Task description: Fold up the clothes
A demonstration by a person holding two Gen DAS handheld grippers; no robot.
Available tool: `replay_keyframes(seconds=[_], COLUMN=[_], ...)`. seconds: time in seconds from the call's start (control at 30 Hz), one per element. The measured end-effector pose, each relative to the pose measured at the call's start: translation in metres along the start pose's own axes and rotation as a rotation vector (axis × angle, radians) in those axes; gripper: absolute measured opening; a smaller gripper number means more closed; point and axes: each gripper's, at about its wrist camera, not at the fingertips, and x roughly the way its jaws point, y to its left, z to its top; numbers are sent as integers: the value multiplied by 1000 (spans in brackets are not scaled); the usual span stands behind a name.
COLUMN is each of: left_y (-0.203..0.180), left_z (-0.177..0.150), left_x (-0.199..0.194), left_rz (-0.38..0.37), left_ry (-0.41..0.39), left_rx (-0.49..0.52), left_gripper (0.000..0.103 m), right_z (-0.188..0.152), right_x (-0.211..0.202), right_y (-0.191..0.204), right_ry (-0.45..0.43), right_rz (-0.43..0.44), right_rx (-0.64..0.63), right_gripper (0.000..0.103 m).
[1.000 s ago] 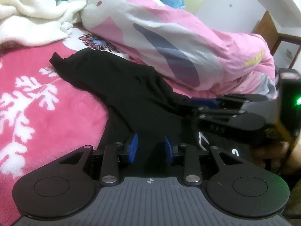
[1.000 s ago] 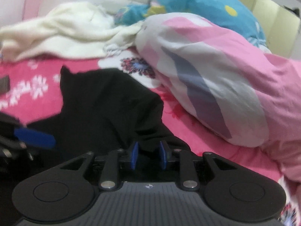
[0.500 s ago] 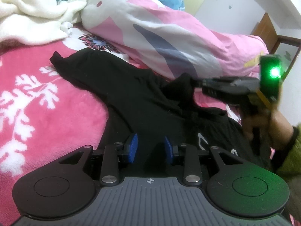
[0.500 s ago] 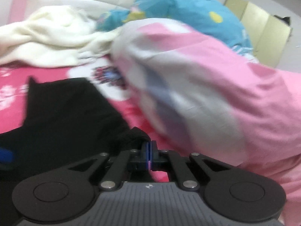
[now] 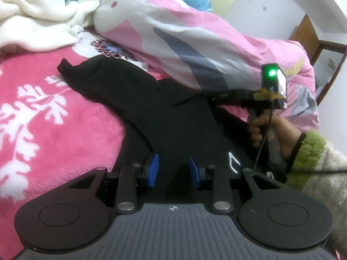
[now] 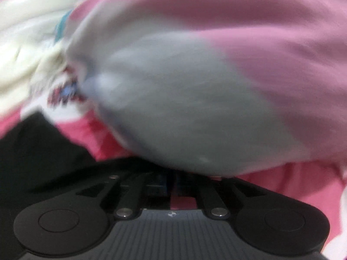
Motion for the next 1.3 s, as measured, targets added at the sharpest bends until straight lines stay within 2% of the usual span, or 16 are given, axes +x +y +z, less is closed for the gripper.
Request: replay_keyframes(seconds=[0.13,0.23,0.33,0.57,0.63,0.67,0.7,0.9,1.0,1.03,1.07,1.1,1.2,1.3], left_y=[1,1,1,0,0,0,0,0,0,0,0,0,0,0], left_z=[1,1,1,1,1,1,1,0,0,1,1,1,1,0], left_x=[-1,-1,-1,-1,-1,-1,-1,-1,-1,-1,0,0,0,0], left_rz=[-1,-1,-1,0,1,1,2,2,2,2,1,1,1,0], left_ry=[0,0,0,0,0,0,0,0,0,-1,-1,-1,-1,-2], left_rx=[0,0,0,3,4,5,6,9,11,11,11,12,12,12], left_gripper=[32,32,32,32,32,32,32,32,33,33,33,33,33,33], right_z=[0,-2,-7,-31,-38,-42,-46,-59,-61,-61,-61,-61,-62,-61], right_x=[-20,-43,-70,-106,-116,-114,-110,-91,-85,-85,-86,-87,-91,-95], right_y=[-23,-35,-49,-96,-109,-114,-118,-127,-126,-125,-122,-118,-105,-104], right_ry=[-6,-26,-51,-15,-5,2,8,13,13,11,8,6,-32,-80], right_rz=[11,2,-13,-25,-29,-22,-13,42,44,37,23,6,-66,-136], right_rx=[84,99,110,174,192,212,235,251,227,216,196,173,96,104], right_gripper=[24,37,38,41,45,50,51,51,41,28,9,4,3,3])
